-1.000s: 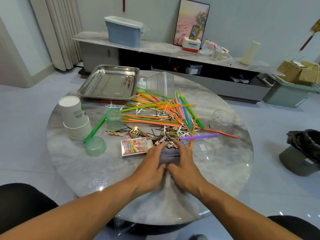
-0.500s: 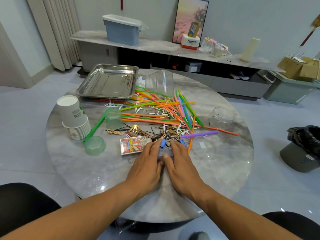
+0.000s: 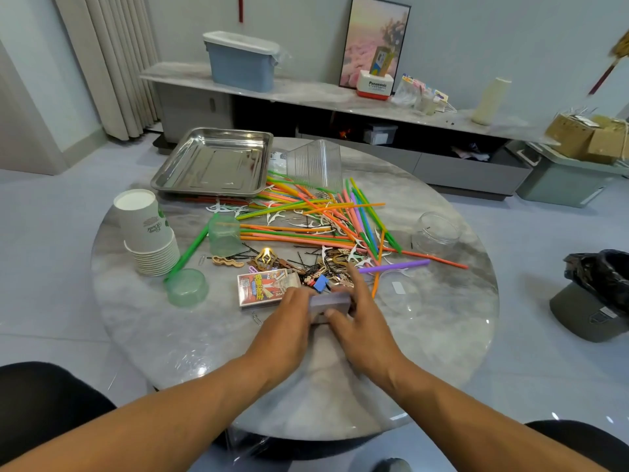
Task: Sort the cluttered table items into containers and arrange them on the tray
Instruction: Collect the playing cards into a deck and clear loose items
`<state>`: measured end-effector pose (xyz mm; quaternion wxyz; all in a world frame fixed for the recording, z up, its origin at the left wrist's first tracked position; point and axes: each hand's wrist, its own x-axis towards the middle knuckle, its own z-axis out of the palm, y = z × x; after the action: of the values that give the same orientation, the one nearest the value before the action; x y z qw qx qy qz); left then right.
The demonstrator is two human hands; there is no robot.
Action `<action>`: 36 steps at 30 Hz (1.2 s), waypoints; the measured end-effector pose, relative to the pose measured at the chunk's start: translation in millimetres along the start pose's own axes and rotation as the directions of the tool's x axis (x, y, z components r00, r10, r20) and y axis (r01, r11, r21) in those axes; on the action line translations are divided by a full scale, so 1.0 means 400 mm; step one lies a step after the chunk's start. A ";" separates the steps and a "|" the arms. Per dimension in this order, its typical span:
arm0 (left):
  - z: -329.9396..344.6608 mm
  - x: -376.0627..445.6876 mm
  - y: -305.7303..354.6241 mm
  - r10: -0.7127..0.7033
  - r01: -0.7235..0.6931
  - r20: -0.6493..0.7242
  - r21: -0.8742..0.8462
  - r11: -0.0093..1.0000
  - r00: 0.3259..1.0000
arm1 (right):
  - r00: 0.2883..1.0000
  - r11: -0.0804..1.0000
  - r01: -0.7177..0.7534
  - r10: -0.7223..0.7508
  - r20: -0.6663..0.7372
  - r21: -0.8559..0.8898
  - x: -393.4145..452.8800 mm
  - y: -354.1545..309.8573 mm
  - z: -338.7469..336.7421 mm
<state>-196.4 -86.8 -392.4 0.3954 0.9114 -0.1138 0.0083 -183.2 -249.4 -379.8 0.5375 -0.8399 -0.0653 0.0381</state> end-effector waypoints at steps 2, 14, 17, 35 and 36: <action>-0.011 0.010 0.013 -0.079 0.069 -0.039 -0.221 0.973 0.996 | 0.994 0.988 -0.007 0.024 -0.110 0.154 0.020 -0.023 -0.020; -0.136 0.095 -0.006 -0.117 0.136 -0.108 0.189 0.972 0.987 | 0.972 0.705 0.205 -0.068 0.223 -0.678 0.048 -0.116 -0.104; -0.144 0.090 -0.045 -0.195 0.174 0.020 0.367 0.914 0.981 | 0.950 0.651 0.185 0.074 0.304 -0.737 0.032 -0.090 -0.088; -0.160 0.089 -0.016 0.151 -0.152 -0.062 -0.027 0.988 0.987 | 0.962 0.949 -0.172 0.219 -0.160 0.266 0.097 -0.153 -0.174; -0.159 0.086 -0.016 0.162 -0.163 -0.062 -0.009 0.987 0.985 | 0.958 0.927 -0.149 0.221 -0.181 0.345 0.097 -0.159 -0.177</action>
<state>-156.7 -43.6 -349.6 0.4030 0.8956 -0.1757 0.0673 -139.7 -280.6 -292.2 0.6675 -0.7402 0.0808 0.0073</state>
